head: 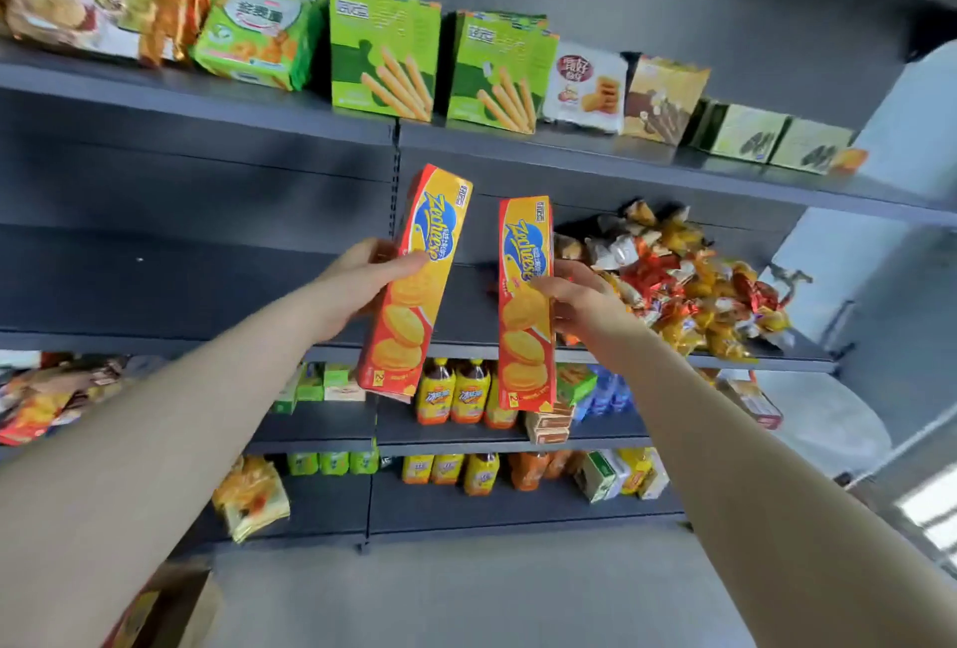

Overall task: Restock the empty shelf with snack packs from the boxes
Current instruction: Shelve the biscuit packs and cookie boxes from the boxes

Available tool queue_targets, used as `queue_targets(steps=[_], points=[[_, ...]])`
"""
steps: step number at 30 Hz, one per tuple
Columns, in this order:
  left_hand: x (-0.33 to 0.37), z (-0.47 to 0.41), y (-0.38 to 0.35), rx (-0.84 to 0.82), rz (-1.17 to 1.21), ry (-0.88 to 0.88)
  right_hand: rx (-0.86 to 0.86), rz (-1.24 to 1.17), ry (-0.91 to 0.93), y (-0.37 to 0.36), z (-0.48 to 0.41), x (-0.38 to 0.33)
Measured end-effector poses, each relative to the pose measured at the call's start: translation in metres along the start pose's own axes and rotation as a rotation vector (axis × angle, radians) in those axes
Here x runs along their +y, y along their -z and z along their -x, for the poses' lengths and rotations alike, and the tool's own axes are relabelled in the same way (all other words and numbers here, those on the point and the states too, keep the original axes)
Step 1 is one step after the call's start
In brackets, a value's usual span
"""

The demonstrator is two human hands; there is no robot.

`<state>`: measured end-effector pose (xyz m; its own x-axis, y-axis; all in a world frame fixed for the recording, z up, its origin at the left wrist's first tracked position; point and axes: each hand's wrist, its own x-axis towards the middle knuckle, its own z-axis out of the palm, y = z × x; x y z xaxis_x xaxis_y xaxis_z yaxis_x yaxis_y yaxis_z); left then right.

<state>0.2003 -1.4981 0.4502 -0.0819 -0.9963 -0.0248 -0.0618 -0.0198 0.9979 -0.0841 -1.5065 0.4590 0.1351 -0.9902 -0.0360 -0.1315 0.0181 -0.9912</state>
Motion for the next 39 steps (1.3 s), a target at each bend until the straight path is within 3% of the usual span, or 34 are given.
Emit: queue_targets(steps=[11,19,29,34,39], points=[[0.081,-0.104,-0.232,-0.086,-0.068,-0.160,0.219,0.046,0.021,0.231,0.018,-0.024],[0.124,-0.175,-0.371,-0.265,-0.086,-0.203,0.473,-0.028,0.043,0.355,0.005,-0.021],[0.158,-0.299,-0.521,-0.385,-0.037,-0.233,0.640,0.059,0.107,0.504,-0.052,-0.028],[0.196,-0.368,-0.582,-0.411,-0.037,-0.245,0.716,-0.071,0.134,0.578,-0.102,-0.051],[0.223,-0.425,-0.617,-0.416,-0.032,-0.215,0.675,-0.055,0.133,0.627,-0.151,-0.064]])
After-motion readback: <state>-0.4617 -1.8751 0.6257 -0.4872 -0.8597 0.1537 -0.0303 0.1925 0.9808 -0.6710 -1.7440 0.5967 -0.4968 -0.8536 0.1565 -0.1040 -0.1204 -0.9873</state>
